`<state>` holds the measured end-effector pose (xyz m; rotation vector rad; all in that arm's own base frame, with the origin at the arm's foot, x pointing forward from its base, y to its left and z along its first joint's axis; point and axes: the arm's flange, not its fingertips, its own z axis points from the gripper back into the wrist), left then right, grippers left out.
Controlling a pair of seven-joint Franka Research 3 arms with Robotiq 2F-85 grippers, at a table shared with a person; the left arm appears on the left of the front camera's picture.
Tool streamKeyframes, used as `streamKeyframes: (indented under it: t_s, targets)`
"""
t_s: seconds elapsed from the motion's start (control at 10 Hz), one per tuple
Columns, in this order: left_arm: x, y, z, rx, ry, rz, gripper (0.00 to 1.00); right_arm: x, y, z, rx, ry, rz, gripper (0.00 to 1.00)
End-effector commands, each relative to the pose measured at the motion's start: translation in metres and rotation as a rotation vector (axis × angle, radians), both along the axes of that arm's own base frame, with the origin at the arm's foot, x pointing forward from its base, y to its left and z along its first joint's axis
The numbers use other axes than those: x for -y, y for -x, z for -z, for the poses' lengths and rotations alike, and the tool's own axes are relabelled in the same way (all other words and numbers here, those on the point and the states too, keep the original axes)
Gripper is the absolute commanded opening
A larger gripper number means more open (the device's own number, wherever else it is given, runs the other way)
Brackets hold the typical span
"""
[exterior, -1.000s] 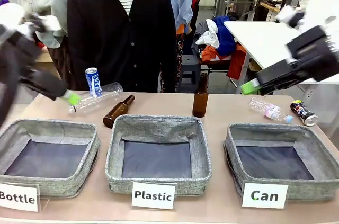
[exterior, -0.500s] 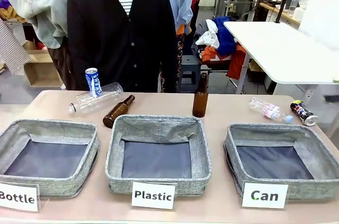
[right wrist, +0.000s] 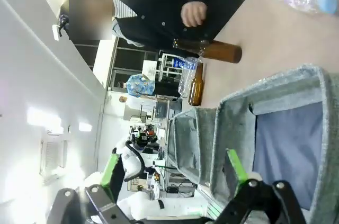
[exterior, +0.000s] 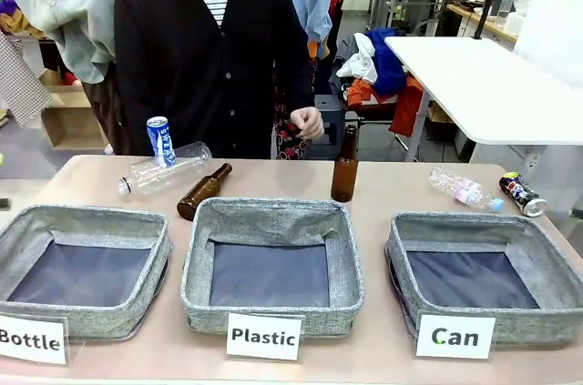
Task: Sort the can waste into the basket.
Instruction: Pick up the can waste from the table and place it in the right Fabric basket.
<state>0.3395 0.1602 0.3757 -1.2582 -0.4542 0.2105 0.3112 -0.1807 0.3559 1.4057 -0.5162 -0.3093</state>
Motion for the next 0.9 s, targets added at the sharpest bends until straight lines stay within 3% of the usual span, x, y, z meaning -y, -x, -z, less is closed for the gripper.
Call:
streamKeyframes:
  t_s: [0.0,0.6,0.7,0.8]
  targets:
    - [-0.01,0.018,-0.015,0.052,-0.018,0.039,1.0,0.002,0.008,-0.025,0.048,0.032,-0.018,1.0]
    - [-0.01,0.019,-0.016,0.029,-0.014,0.026,1.0,0.002,0.008,-0.025,0.048,0.032,-0.018,1.0]
    - [-0.002,0.012,-0.026,0.096,-0.1,0.071,1.0,0.002,0.008,-0.025,0.048,0.032,-0.018,1.0]
    - [0.002,-0.013,-0.039,0.176,-0.183,0.137,1.0,0.002,0.008,-0.025,0.048,0.032,-0.018,1.0]
